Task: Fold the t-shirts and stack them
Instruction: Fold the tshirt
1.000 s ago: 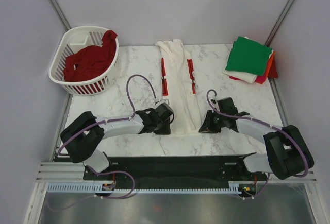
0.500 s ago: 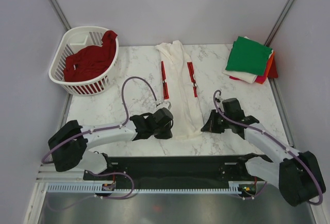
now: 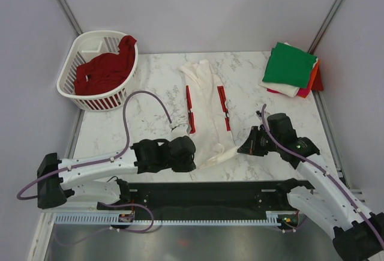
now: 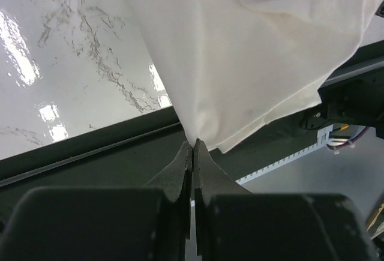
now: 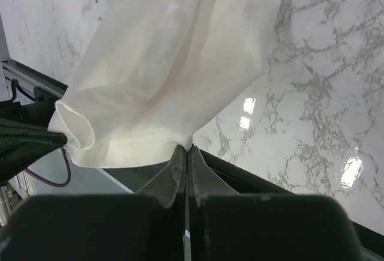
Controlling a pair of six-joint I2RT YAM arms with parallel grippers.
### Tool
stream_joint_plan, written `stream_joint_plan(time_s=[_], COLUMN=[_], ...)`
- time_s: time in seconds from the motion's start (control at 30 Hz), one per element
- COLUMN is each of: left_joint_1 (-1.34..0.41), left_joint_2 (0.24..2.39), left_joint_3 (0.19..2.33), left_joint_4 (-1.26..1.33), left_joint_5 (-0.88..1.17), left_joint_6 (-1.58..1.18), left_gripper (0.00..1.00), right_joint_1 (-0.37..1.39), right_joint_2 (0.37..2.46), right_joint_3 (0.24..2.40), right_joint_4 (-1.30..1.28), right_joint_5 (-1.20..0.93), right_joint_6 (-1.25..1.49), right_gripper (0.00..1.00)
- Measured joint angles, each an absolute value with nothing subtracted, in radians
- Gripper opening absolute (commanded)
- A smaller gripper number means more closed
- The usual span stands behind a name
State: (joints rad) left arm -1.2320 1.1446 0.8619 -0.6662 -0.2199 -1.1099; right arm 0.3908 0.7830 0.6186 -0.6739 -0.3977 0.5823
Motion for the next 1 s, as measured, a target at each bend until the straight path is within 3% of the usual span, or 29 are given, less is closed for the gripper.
stream_joint_plan(time_s=[0.37, 1.0], left_joint_1=[-0.984, -0.651], left_joint_2=[1.257, 1.813], left_joint_3=[1.153, 1.556], left_joint_4=[-0.824, -0.855], left_joint_5=[-0.258, -0.147], left_joint_6=[-1.008, -0.686], left_gripper=[0.02, 0.03], right_joint_1=[0.391, 0.345], right_joint_2=[1.138, 1.691], right_joint_3=[0.950, 1.303], right_joint_4=[-0.638, -0.548], right_joint_5=[-0.270, -0.160], right_joint_6=[0.522, 0.465], right_gripper=[0.00, 0.00])
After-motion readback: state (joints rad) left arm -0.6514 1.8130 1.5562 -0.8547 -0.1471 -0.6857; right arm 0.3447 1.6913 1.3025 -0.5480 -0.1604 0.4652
